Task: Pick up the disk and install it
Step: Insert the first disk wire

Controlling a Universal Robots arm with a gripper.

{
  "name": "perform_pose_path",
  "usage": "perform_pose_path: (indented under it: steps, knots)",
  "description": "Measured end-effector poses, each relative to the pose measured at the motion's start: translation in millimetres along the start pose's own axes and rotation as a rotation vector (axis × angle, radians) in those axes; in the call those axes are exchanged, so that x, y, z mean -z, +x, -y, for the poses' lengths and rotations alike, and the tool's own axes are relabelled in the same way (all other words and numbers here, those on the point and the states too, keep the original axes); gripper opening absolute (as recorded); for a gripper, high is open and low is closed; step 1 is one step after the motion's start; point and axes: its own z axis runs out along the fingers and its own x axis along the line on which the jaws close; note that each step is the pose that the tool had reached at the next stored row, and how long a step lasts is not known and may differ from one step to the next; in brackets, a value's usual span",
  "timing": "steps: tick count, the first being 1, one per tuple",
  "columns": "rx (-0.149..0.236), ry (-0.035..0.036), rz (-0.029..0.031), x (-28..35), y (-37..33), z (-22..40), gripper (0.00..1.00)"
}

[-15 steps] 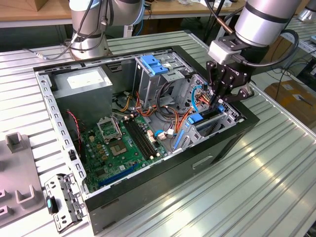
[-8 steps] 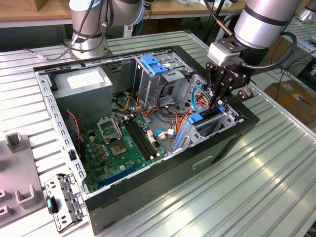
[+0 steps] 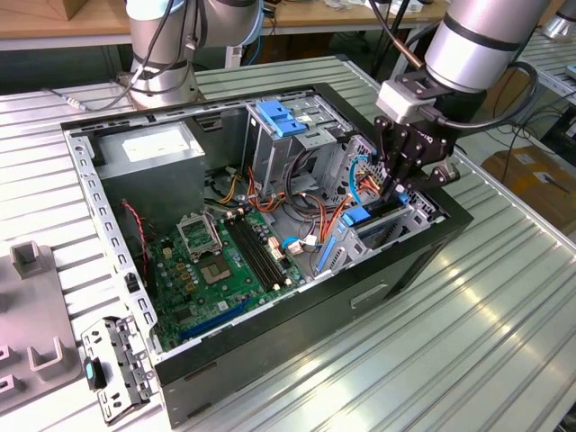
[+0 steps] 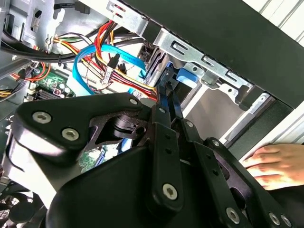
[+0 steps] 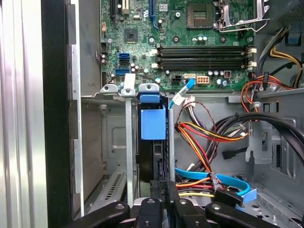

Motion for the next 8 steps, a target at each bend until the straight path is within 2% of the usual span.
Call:
perform_pose_path:
  steps: [5, 6, 7, 8]
  knots:
    - [0.000, 0.0000, 0.0003, -0.5, 0.0, 0.0, 0.17]
    - [0.000, 0.0001, -0.0003, 1.0, 0.1, 0.0, 0.17]
    - [0.000, 0.0000, -0.0018, 4.1, 0.1, 0.1, 0.24]
    - [0.000, 0.0001, -0.0028, 6.3, 0.1, 0.1, 0.24]
